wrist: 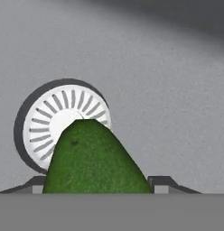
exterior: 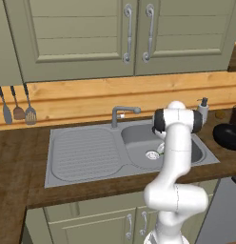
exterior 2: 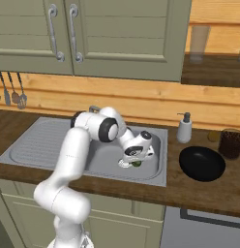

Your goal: Pick the avocado from the sink and place it in the bowl. Then pick the bowl and place it in the microwave. Then close the microwave door and press the start button.

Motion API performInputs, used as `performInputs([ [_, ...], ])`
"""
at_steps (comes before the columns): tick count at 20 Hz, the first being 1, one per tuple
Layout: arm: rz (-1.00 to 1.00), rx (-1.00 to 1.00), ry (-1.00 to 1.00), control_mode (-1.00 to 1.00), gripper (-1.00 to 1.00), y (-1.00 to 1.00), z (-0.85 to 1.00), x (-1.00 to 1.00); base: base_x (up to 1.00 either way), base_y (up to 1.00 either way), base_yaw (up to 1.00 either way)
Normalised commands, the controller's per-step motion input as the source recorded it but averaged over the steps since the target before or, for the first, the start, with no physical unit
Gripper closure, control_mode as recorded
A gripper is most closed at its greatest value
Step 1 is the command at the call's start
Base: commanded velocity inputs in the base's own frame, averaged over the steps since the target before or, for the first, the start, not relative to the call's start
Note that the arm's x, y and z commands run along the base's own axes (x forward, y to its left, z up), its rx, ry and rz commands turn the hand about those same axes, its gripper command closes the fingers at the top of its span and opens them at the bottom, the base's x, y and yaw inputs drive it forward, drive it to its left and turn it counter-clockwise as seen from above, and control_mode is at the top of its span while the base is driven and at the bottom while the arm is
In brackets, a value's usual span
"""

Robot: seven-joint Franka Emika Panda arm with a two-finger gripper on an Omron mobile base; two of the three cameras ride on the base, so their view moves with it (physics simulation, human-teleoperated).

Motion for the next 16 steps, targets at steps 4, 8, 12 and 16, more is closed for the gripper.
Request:
performInputs([
  [4, 0.00, 0.00, -0.06, -1.00, 1.00, 0.00, 1.00, -0.61, 0.00, 0.00, 0.00],
  [8, 0.00, -0.02, -0.04, -1.00, 1.00, -0.07, 1.00, -0.53, 0.00, 0.00, 0.00],
  [12, 0.00, -0.06, -0.06, -1.00, 1.00, -0.34, 1.00, -0.40, 0.00, 0.00, 0.00],
  [16, -0.04, -0.12, -0.03, -1.00, 1.00, -0.54, 1.00, -0.24, 0.00, 0.00, 0.00],
])
